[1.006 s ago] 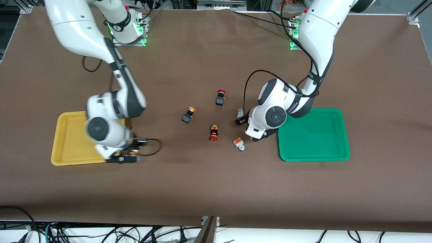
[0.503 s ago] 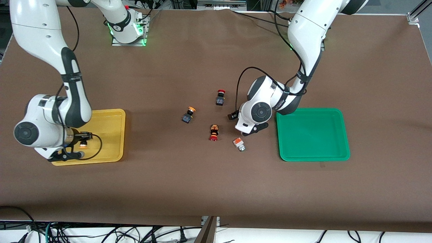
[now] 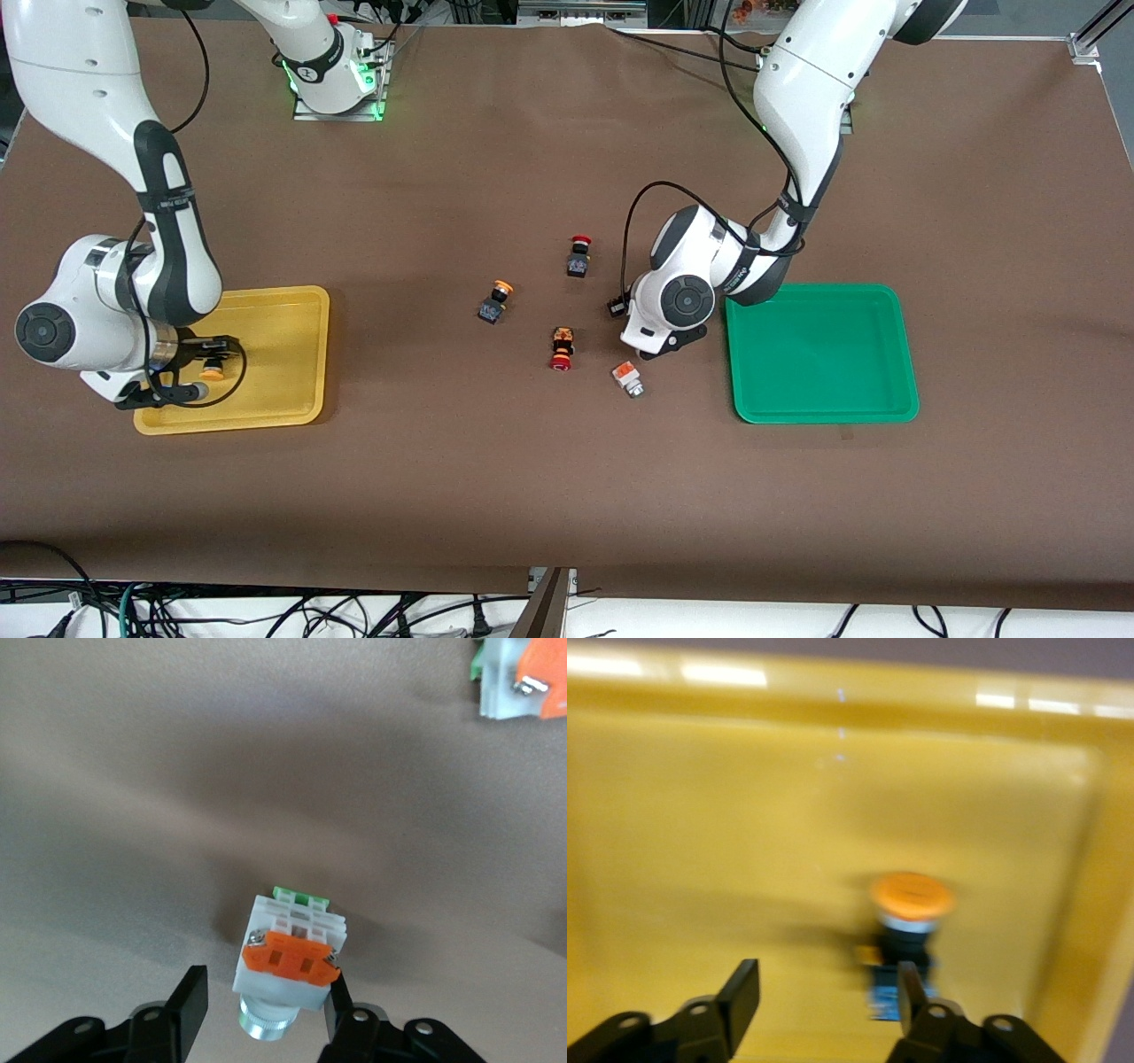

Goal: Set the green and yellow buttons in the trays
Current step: 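Release the yellow button in the tray while the left gripper lifts its button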

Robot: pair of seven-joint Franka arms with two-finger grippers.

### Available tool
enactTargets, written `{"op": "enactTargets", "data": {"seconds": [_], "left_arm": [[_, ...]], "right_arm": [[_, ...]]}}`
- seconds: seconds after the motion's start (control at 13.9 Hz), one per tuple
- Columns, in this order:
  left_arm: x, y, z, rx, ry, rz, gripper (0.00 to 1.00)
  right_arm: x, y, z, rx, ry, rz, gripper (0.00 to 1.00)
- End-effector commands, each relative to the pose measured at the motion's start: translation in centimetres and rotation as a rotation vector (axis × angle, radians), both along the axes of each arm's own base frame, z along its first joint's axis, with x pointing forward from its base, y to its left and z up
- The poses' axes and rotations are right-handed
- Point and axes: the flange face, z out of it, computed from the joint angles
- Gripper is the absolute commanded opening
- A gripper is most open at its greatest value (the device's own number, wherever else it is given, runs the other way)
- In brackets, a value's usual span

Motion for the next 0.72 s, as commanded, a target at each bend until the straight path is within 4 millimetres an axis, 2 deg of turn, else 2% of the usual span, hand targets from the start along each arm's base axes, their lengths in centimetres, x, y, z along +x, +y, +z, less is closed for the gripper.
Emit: {"op": "enactTargets", "data": {"seconds": [0.0, 0.07, 0.14, 0.29, 0.43, 0.5, 0.65], "left_arm": [[0.6, 0.1, 0.2, -0.012, -0.008, 0.004, 0.38], [1.0, 0.6, 0.4, -0.012, -0.015, 0.001, 0.23], [1.7, 1.4, 0.9, -0.025, -0.021, -0.012, 0.02], [3.1, 3.1, 1.7, -0.047, -0.035, -0.025, 0.0], [4.6, 5.6, 4.1, -0.058, -0.041, -0.025, 0.0], [5.8, 8.1, 5.2, -0.066, -0.017, -0.043, 0.0], [8.2, 11.8, 8.8, -0.059, 0.007, -0.127, 0.0]], "right_arm": [[-0.3, 10.7, 3.7, 0.026, -0.027, -0.1, 1.0], [-0.9, 14.2, 3.7, 0.02, -0.004, -0.138, 1.0], [-1.6, 18.0, 3.5, 0.019, 0.003, -0.165, 1.0], [-3.2, 25.4, 2.5, 0.003, -0.002, -0.299, 1.0], [-5.6, 32.9, 1.3, -0.008, -0.035, -0.383, 1.0], [-6.6, 35.5, 0.4, -0.015, -0.044, -0.415, 1.0], [-8.7, 40.2, -1.2, -0.01, -0.071, -0.503, 1.0]]}}
